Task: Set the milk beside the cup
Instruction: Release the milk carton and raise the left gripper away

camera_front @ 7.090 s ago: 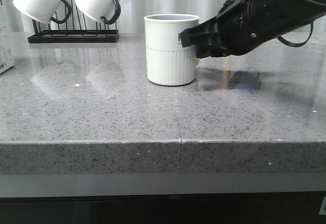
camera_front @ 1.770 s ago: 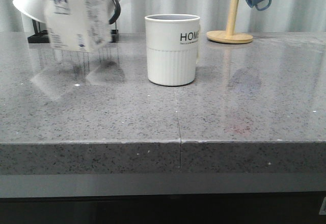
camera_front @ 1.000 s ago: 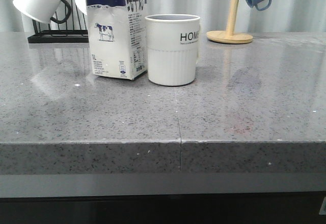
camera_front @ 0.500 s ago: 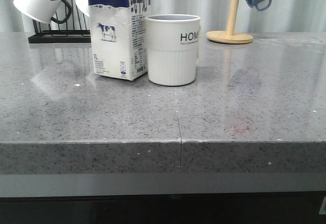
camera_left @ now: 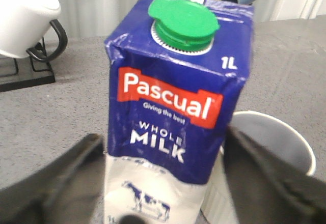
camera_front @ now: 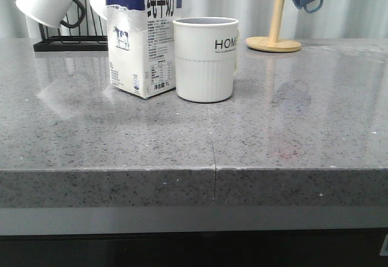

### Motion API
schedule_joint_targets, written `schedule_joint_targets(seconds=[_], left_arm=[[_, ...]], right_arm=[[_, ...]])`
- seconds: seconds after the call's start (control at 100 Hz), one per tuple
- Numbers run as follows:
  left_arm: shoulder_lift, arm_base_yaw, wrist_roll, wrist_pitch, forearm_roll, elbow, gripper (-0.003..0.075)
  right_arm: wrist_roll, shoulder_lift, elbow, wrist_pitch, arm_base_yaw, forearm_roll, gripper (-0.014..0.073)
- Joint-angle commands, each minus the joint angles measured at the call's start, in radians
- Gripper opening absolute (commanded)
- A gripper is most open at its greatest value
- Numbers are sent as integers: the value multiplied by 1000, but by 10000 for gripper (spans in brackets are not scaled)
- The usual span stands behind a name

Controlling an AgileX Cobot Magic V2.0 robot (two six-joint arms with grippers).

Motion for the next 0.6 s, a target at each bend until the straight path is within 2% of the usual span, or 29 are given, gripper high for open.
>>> schedule_joint_targets(seconds=[0.0,0.13,0.32,0.46,0.59], left_arm=[[-86,3,30,-43,3,-1,231],[-182,25,91,-8,3,40,-22],[-329,123,99,83,3,100,-21],[-438,250,99,202,15,137,-21],[-533,378,99,333,87,164,-21]], right_arm=[[-2,8,-24,-70,-1,-2,-37],[-2,8,-24,-70,-1,-2,-37],[-2,8,-24,-70,-1,-2,-37],[-2,8,-24,-70,-1,-2,-37],[-2,8,-24,-70,-1,-2,-37]])
